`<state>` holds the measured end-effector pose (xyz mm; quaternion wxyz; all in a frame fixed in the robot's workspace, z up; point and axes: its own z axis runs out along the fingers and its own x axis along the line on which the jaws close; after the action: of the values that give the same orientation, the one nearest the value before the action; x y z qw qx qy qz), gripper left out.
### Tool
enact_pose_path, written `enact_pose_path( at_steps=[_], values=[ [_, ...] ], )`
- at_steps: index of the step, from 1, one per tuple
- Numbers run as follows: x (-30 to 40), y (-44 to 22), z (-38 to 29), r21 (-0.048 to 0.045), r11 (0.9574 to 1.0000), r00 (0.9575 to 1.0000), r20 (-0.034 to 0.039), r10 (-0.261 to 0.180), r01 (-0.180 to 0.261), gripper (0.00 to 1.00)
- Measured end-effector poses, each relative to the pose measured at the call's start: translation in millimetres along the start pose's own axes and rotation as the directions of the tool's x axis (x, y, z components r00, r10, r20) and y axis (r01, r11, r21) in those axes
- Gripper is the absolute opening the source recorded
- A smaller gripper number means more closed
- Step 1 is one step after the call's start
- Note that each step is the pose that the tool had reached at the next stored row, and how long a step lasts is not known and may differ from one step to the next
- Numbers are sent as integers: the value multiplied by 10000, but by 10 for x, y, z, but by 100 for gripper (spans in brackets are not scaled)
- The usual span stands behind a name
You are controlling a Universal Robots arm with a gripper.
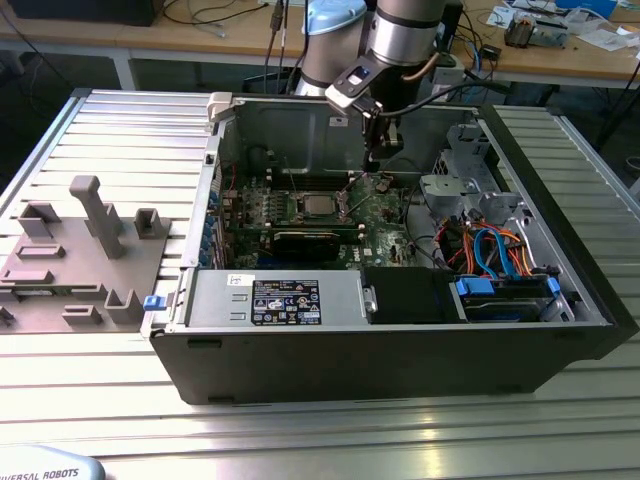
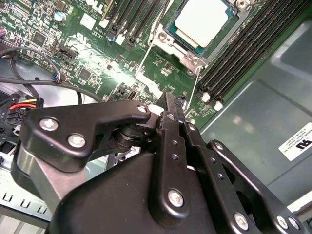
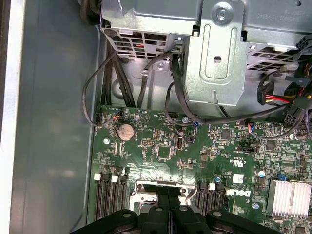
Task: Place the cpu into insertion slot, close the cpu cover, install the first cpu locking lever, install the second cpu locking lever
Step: 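Close the cpu cover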
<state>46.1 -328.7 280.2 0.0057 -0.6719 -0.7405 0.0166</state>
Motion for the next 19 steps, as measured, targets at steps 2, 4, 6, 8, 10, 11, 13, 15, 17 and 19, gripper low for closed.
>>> enact_pose_path(
  at_steps=[2,4,6,8,10,11,13,15,17,19],
  values=[
    [-1,9,2,0,10000,10000,0,1,-1,11],
    [-1,15,3,0,10000,10000,0,1,-1,11],
    [-2,21,5,0,10000,10000,0,1,-1,11],
    [-2,25,6,0,10000,10000,0,0,0,11],
    [-3,31,7,0,10000,10000,0,1,-1,11],
    [-3,34,8,0,10000,10000,0,0,0,11],
    [-4,40,10,0,10000,10000,0,1,-1,11],
    [-5,50,13,0,10000,10000,0,1,-1,11],
    [-5,55,15,0,10000,10000,0,1,-1,11],
    [-5,58,18,1,10000,10000,0,2,-2,11]
  ],
)
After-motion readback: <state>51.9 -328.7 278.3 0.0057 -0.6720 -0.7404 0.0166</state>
